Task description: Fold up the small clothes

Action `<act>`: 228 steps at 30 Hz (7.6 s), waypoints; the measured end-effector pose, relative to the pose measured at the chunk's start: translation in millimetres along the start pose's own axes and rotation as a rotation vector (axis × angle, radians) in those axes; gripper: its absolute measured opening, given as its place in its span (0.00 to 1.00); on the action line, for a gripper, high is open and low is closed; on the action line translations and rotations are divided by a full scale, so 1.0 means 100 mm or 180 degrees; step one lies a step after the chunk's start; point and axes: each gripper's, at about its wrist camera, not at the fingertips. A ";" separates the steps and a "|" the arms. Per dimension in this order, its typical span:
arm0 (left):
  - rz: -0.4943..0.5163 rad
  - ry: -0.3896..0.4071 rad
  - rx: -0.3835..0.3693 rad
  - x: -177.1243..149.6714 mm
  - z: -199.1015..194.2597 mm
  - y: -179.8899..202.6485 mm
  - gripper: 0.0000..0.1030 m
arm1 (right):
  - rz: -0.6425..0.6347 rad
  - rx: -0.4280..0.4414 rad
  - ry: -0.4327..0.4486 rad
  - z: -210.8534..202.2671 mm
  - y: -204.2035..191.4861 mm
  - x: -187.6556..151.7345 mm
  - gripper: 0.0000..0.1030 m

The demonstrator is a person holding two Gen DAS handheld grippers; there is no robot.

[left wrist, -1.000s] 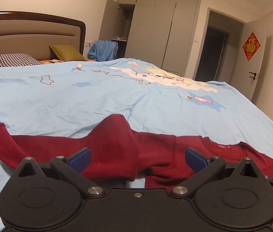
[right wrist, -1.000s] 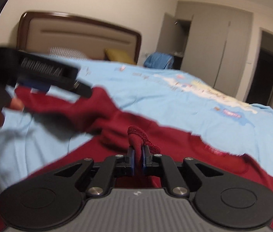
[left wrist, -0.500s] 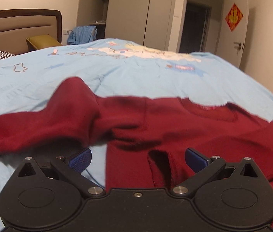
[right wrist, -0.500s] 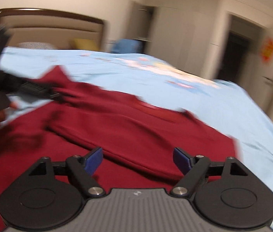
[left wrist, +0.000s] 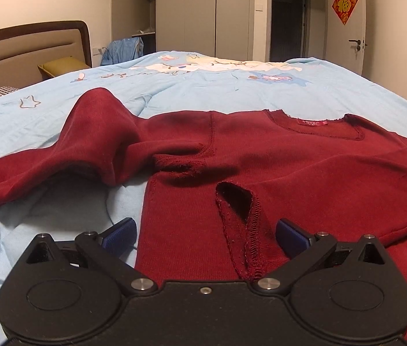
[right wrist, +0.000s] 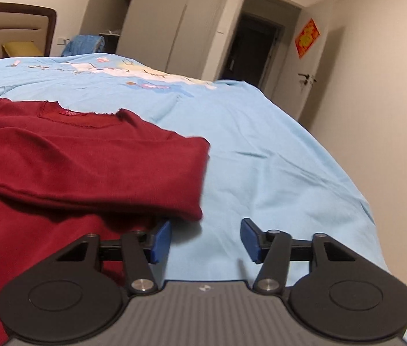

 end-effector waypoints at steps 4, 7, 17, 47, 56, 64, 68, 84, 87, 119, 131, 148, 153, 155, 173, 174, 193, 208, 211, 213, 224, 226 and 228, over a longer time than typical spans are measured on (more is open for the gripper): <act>0.0025 0.0046 0.0013 -0.03 0.00 0.00 1.00 | -0.0085 -0.0005 0.0069 0.05 -0.05 0.05 0.10; 0.0013 0.0054 0.0000 -0.03 0.00 0.00 1.00 | -0.0090 -0.0159 0.0049 -0.02 -0.02 0.05 0.07; 0.0038 -0.0056 -0.0067 0.03 -0.07 -0.05 1.00 | -0.0107 -0.0044 -0.0062 -0.06 0.03 0.04 0.09; -0.2667 0.0110 0.0919 0.17 -0.44 -2.70 0.61 | 0.0479 0.0942 0.0167 -1.13 -0.49 0.05 1.00; -0.3242 0.0391 0.0958 -0.04 -0.40 -2.78 0.13 | 0.0530 0.0984 0.0052 -1.21 -0.56 -0.03 1.00; -0.2682 0.0904 0.1057 0.40 -0.66 -2.86 0.07 | 0.0482 0.0996 0.0089 -1.27 -0.60 -0.01 1.00; -0.2282 0.1250 0.0939 0.74 -0.73 -3.07 0.07 | 0.0474 0.1022 0.0092 -1.29 -0.62 -0.02 1.00; -0.1466 0.1524 0.0614 1.24 -0.82 -2.67 0.07 | 0.0563 0.1076 0.0109 -1.38 -0.64 -0.09 1.00; -0.1088 0.1671 0.0390 1.47 -0.96 -2.28 0.07 | 0.0647 0.1062 0.0107 -1.38 -0.59 -0.11 1.00; 0.0790 0.0235 -0.1972 0.27 -0.48 0.89 0.75 | 0.1273 0.0514 -0.0072 -1.64 0.08 -0.61 1.00; 0.0701 0.0362 -0.0784 0.33 -0.74 -0.01 0.97 | 0.1508 0.1060 0.0110 -1.33 -0.10 -0.24 1.00; 0.0667 0.0057 0.0049 0.10 -0.48 -0.65 0.97 | 0.1601 0.1266 -0.0280 -0.19 -0.73 0.36 0.47; 0.0657 0.0079 0.0000 0.09 -0.43 -0.63 0.96 | 0.1399 0.1294 -0.0132 -0.21 -0.74 0.45 0.13; 0.0672 0.0094 0.0001 0.09 -0.39 -0.62 0.94 | 0.1338 0.1321 0.0107 -0.31 -0.68 0.61 0.13; 0.1243 0.0579 0.0374 0.35 -0.07 -0.20 0.42 | 0.0730 0.1523 0.1420 -0.96 -0.64 2.01 0.13; 0.1248 0.0602 0.0424 0.35 -0.08 -0.22 0.41 | 0.0712 0.1500 0.1426 -0.98 -0.64 2.00 0.13; 0.1073 0.0205 0.0348 0.20 -0.07 -0.51 0.04 | 0.0926 0.1418 -0.0195 -0.59 -0.81 0.21 0.13; 0.0734 0.0002 0.0190 0.05 -0.50 -0.72 0.66 | 0.0868 0.1310 -0.0209 -0.91 -0.64 0.01 0.60; 0.0524 -0.0009 0.0123 0.00 -0.68 -0.80 0.81 | 0.0808 0.1254 -0.0205 -1.05 -0.54 -0.07 0.73; 0.0407 -0.0040 0.0056 -0.06 -0.80 -0.83 0.88 | 0.0778 0.1195 -0.0196 -1.17 -0.48 -0.14 0.85; 0.0244 -0.0262 -0.0407 -0.55 -1.35 -0.74 0.98 | 0.0773 0.0952 -0.0336 -1.78 -0.19 -0.56 0.90; 0.0253 -0.0295 -0.0483 -0.63 -1.43 -0.71 0.97 | 0.0782 0.0948 -0.0398 -1.88 -0.19 -0.63 0.77; 0.0268 -0.0328 -0.0546 -0.69 -1.49 -0.68 0.96 | 0.0778 0.0988 -0.0460 -1.98 -0.21 -0.70 0.53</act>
Point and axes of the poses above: each gripper's, at about its wrist camera, not at the fingertips, and z roughly the way its jaws point, y to its right, x to its top, and after that the axes turned 4 degrees about y, right-handed
